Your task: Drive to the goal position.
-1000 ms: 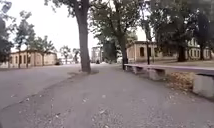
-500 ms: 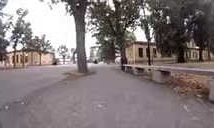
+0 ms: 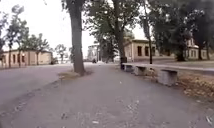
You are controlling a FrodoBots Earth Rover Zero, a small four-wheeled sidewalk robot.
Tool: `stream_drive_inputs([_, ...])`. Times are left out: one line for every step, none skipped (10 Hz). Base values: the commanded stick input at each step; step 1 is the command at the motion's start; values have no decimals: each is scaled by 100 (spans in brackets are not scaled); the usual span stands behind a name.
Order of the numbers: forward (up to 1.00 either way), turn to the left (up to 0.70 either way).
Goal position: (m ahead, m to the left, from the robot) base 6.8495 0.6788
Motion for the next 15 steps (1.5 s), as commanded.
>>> stream_drive_inputs([70, 4])
stream_drive_inputs([70, 4])
stream_drive_inputs([70, 4])
stream_drive_inputs([70, 4])
stream_drive_inputs([70, 4])
stream_drive_inputs([70, 4])
stream_drive_inputs([70, 4])
stream_drive_inputs([70, 4])
stream_drive_inputs([70, 4])
stream_drive_inputs([70, 4])
stream_drive_inputs([70, 4])
stream_drive_inputs([70, 4])
stream_drive_inputs([70, 4])
stream_drive_inputs([70, 4])
stream_drive_inputs([70, 4])
